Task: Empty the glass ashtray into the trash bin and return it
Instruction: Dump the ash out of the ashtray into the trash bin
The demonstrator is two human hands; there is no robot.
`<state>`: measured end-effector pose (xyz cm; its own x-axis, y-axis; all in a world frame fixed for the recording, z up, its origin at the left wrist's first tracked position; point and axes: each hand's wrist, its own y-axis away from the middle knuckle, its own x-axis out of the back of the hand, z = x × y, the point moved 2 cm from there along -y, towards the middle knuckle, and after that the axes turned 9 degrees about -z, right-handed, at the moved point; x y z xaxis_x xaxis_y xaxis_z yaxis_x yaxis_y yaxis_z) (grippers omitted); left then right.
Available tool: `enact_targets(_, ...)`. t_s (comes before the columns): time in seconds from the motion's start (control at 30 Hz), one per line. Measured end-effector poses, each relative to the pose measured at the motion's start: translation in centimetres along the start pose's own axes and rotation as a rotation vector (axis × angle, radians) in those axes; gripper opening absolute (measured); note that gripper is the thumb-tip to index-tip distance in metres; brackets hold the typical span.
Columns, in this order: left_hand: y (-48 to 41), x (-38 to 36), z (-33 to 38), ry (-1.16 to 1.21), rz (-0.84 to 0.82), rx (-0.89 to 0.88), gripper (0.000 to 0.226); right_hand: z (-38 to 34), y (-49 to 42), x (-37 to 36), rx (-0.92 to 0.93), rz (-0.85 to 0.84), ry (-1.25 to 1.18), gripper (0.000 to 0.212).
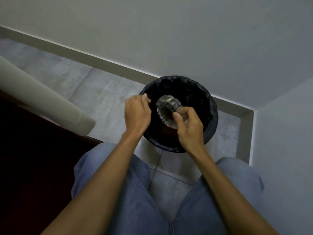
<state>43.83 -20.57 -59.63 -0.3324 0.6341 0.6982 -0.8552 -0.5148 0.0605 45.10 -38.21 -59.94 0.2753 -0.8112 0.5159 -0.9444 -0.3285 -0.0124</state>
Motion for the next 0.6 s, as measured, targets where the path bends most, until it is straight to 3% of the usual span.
enact_targets(0.07,0.6,-1.0,-0.5,-0.031,0.106,-0.035,0.041,0.9,-0.7,-1.5,-0.260,0.057,-0.263,0.019)
enact_targets(0.17,1.2,-3.7,-1.7,-0.005,-0.036,0.005,0.046,2.0,-1.7,-4.2,-0.606,0.140,-0.674,0.026)
enact_targets(0.23,1.6,-4.7,-2.5,-0.055,-0.051,-0.010,0.049,2.5,-2.0,-5.7,-0.714,0.163,-0.775,0.033)
enact_targets(0.33,1.6,-4.8,-3.1,-0.074,-0.033,-0.012,0.051,2.9,-2.0,-7.0,-0.731,0.060,-0.718,0.033)
enact_targets(0.6,1.9,-5.1,-3.5,-0.099,-0.017,-0.026,0.053,2.9,-2.2,-6.7,-0.683,0.068,-0.704,0.037)
